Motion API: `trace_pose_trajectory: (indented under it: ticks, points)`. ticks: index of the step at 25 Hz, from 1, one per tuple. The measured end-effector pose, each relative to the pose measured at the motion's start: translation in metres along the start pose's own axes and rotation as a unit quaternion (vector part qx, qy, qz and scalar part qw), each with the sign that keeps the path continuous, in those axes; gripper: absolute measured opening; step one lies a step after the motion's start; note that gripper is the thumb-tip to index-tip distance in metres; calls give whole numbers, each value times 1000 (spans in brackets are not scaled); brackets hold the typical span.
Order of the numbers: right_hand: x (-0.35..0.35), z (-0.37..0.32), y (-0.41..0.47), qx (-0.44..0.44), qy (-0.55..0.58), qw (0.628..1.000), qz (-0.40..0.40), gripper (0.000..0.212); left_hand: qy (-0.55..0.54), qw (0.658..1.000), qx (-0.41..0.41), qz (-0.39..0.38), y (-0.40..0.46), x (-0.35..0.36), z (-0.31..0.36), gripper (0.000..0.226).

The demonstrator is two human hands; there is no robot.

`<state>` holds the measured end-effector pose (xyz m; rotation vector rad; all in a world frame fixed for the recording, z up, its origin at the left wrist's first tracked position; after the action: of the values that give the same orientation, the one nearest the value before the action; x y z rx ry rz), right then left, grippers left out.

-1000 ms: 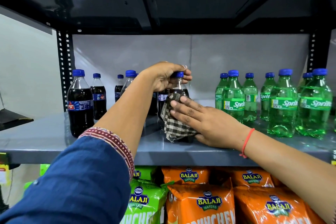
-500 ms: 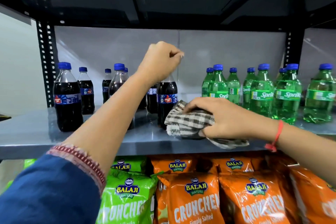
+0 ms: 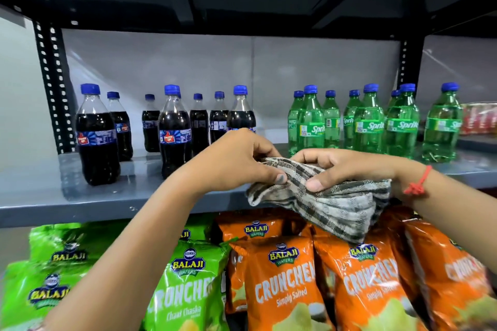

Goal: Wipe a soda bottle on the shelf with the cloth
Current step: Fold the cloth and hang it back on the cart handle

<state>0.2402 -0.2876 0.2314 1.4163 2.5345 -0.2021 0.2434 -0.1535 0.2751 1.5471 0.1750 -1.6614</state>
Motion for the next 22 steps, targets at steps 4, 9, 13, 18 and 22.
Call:
trace_pose_trajectory:
  ticks: [4, 9, 13, 18, 22]
  points:
    - [11, 11, -24, 75, -30, 994, -69, 80, -31, 999, -23, 8, -12, 10, -7, 6]
    - [-4, 10, -43, 114, -109, 986, -56, 44, -49, 997, -59, 13, -26, 4, -15, 7]
    - [-10, -2, -42, 81, -132, 987, -37, 28, -100, 992, -79, -14, -41, 6, -5, 4]
    - [-11, -12, -36, 38, -146, 987, -46, 12, -148, 976, -112, -111, -61, 37, 2, 21]
    - [4, -10, -27, 19, -181, 980, -77, 11, -119, 981, -142, -57, -65, 69, 19, 25]
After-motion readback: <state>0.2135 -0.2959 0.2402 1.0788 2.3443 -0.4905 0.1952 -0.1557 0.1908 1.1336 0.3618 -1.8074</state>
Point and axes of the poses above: each hand's wrist, its own y-axis towards the middle knuckle, its own x-axis out of the palm, z = x × y, the point moved 7 cm from there along y, towards the middle knuckle, and after that the axes turned 12 degrees about y, right-handed, at the moved point
